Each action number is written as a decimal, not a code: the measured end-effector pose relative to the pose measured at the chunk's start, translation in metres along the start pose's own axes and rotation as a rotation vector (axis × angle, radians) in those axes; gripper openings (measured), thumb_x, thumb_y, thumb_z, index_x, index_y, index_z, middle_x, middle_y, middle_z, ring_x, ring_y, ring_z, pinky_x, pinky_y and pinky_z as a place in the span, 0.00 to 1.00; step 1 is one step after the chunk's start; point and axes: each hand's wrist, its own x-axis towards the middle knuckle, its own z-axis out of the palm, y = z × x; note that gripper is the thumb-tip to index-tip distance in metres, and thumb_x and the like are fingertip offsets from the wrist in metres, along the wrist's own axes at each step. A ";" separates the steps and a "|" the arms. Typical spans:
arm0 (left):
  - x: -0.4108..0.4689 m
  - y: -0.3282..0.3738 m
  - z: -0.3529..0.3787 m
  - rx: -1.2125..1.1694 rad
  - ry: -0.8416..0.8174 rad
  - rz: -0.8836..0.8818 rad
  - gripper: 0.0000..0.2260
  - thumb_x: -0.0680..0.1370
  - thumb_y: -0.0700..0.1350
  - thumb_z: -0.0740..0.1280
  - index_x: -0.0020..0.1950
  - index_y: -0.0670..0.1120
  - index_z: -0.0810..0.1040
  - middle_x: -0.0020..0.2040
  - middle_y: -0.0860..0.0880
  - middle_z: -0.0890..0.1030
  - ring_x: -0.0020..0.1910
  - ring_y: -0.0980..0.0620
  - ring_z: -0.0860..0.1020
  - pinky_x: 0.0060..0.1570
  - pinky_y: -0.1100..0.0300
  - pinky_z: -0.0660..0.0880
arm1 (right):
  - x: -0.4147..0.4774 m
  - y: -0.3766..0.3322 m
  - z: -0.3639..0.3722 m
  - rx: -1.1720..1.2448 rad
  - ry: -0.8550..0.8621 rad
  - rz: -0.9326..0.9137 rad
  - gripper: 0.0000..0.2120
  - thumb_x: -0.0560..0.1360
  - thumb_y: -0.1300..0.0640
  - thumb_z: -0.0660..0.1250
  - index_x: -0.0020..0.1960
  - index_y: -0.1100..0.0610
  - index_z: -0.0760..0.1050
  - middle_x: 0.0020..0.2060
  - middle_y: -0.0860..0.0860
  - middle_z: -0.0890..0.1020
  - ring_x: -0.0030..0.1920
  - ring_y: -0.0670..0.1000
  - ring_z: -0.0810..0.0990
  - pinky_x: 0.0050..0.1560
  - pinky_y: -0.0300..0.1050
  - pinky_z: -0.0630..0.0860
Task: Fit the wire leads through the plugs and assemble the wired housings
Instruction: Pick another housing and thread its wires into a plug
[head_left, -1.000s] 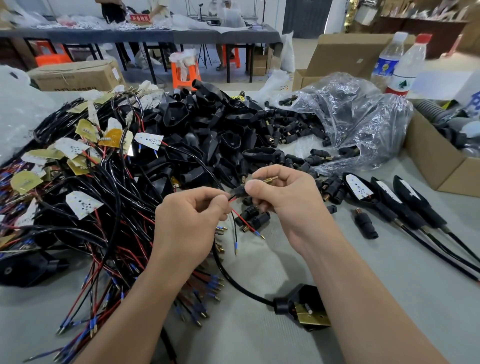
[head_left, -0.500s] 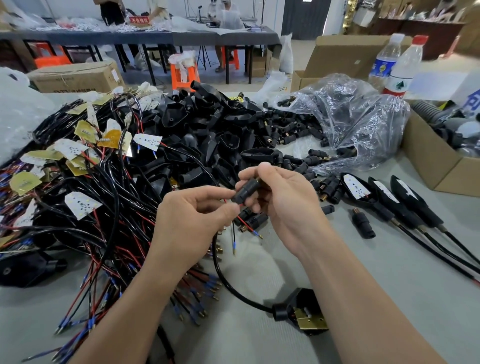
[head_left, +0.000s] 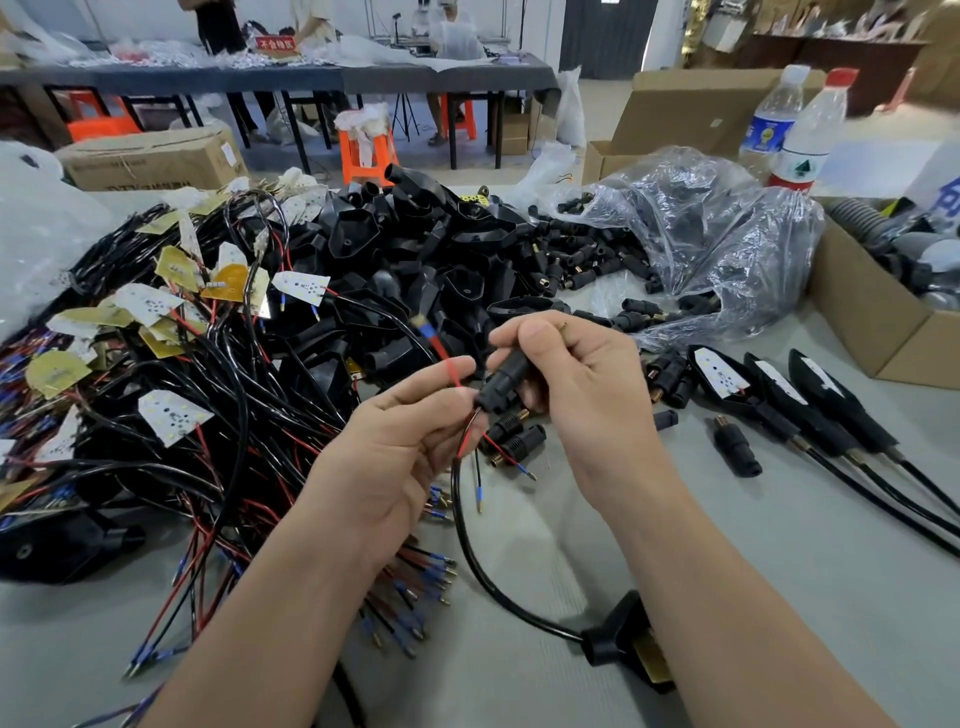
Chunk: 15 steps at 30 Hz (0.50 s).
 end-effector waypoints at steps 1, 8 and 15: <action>0.001 -0.001 0.000 0.001 0.028 0.029 0.15 0.65 0.38 0.73 0.51 0.42 0.87 0.41 0.45 0.86 0.34 0.53 0.84 0.36 0.66 0.80 | 0.000 0.003 0.001 -0.046 0.065 -0.011 0.14 0.83 0.62 0.62 0.44 0.58 0.84 0.36 0.55 0.85 0.28 0.48 0.74 0.30 0.39 0.72; 0.001 -0.002 -0.002 0.084 0.087 0.147 0.12 0.77 0.53 0.68 0.47 0.51 0.90 0.45 0.49 0.87 0.45 0.56 0.84 0.45 0.64 0.80 | 0.000 0.015 0.001 -0.188 0.201 0.051 0.14 0.81 0.57 0.62 0.40 0.54 0.81 0.29 0.53 0.83 0.23 0.52 0.77 0.25 0.38 0.68; 0.002 0.008 -0.009 0.043 0.207 0.250 0.07 0.78 0.46 0.70 0.47 0.52 0.90 0.36 0.51 0.82 0.28 0.58 0.68 0.27 0.69 0.64 | 0.002 0.018 -0.002 -0.145 0.250 0.201 0.13 0.78 0.54 0.65 0.36 0.53 0.82 0.23 0.54 0.77 0.23 0.51 0.71 0.27 0.40 0.65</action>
